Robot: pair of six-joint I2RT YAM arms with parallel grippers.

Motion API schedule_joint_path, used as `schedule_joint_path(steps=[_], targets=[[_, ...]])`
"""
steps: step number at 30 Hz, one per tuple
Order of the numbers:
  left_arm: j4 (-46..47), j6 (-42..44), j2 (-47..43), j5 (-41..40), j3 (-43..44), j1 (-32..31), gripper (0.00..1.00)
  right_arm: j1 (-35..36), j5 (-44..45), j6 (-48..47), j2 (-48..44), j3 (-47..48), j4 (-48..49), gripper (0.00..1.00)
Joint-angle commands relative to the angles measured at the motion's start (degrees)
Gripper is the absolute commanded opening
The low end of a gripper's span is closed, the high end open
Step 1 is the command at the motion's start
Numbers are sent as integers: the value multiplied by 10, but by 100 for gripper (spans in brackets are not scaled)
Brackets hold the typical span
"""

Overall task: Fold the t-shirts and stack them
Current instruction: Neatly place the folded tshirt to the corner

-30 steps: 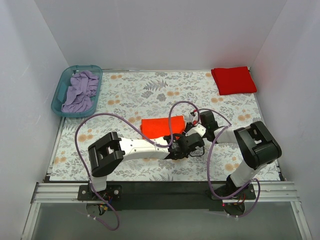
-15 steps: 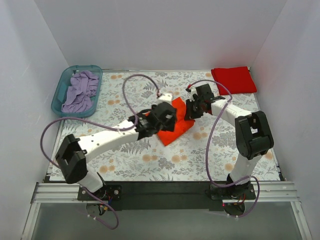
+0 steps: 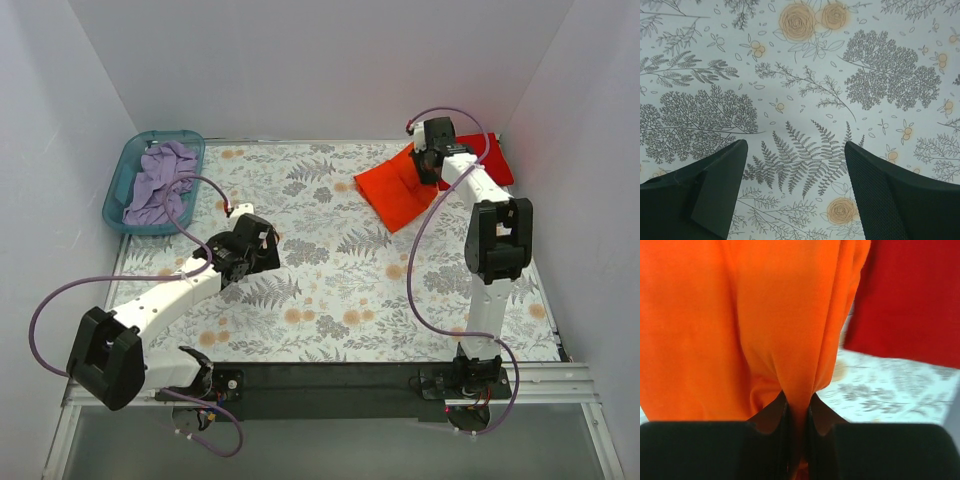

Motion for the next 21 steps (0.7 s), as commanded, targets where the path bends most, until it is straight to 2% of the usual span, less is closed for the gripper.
schedule_joint_path(steps=[1,9,14,21], targets=[[12,-18,4,27,-14,0,79,-12,86,-78,27,80,14,1],[-17,-65,65,80,-27,0,81,-38,132,-99,89,174,73,1],[-34,-60,84,86,-14,1,81,-46,161,-103,116,210,112,1],[-38,-53,116,122,0,1,80,-71,157,-74,135,243,140,1]])
